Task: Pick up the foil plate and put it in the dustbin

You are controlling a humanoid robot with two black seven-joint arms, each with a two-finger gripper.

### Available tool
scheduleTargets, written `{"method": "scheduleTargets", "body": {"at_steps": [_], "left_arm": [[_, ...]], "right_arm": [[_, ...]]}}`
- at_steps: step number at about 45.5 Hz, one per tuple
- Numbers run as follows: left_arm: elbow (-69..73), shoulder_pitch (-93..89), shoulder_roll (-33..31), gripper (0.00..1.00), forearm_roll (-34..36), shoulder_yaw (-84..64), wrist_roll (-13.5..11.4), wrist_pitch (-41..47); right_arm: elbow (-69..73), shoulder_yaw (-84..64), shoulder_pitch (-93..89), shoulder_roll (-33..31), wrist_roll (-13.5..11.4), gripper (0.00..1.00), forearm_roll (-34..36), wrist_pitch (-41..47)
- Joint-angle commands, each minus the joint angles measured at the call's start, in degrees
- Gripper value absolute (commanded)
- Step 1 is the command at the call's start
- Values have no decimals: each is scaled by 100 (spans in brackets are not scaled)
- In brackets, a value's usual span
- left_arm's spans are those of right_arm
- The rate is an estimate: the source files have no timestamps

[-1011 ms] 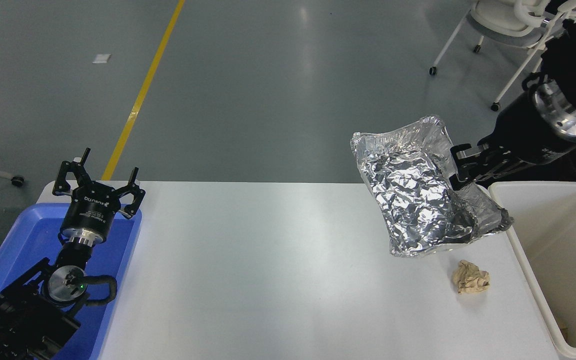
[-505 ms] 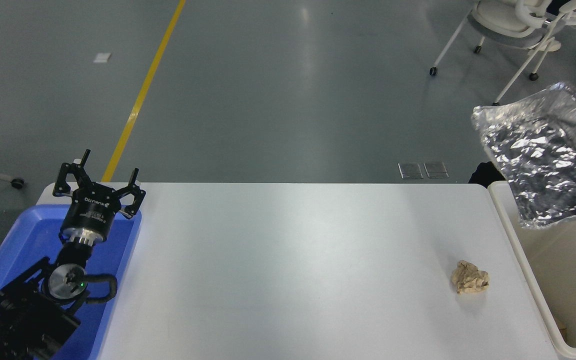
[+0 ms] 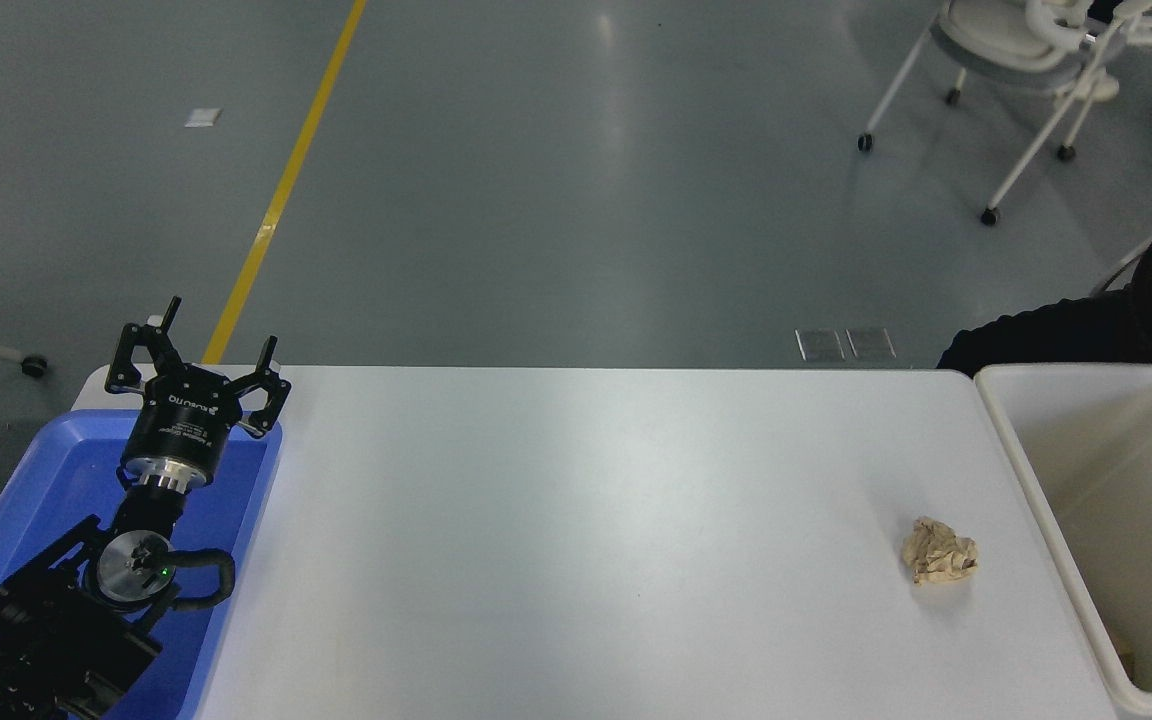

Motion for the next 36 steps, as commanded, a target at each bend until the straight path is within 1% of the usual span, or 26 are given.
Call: {"method": "scheduleTargets", "body": {"at_steps": [1, 3, 9, 14, 17, 18, 19, 20, 21, 22, 23, 24, 36], "left_arm": [[-3, 1, 0, 100, 0, 0, 0, -1], [-3, 1, 0, 100, 0, 0, 0, -1], [-3, 1, 0, 100, 0, 0, 0, -1], [-3, 1, 0, 100, 0, -8, 0, -1], [-3, 1, 0, 100, 0, -8, 0, -1], [-3, 1, 0, 100, 0, 0, 0, -1], [-3, 1, 0, 100, 0, -8, 0, -1], [-3, 1, 0, 100, 0, -8, 0, -1], [5, 1, 0, 100, 0, -8, 0, -1], [-3, 1, 0, 100, 0, -8, 0, -1], [-3, 1, 0, 100, 0, -8, 0, -1], [-3, 1, 0, 100, 0, -8, 0, -1], [-3, -8, 0, 100, 0, 0, 0, -1]], "right_arm": [[-1377, 2172, -2495, 598, -45, 0, 457, -366], [-1553, 2436, -2724, 756, -89, 0, 519, -366], [-1957, 2982, -3340, 1284, -326, 0, 800, -401], [-2186, 3061, -3612, 1627, -396, 0, 871, -445], [-2230, 3070, -3674, 1741, -502, 0, 880, -506], [-2222, 3079, -3683, 1759, -545, 3, 880, -550], [-2222, 3088, -3700, 1776, -589, 11, 880, -577], [-2222, 3088, -3701, 1777, -616, 33, 871, -586], [-2222, 3096, -3709, 1794, -642, 63, 879, -638], [-2222, 3097, -3709, 1794, -651, 81, 880, -647], [-2222, 3088, -3709, 1803, -660, 95, 880, -647], [-2222, 3088, -3709, 1820, -669, 100, 880, -647], [-2204, 3035, -3666, 1882, -651, 100, 880, -595]]}}
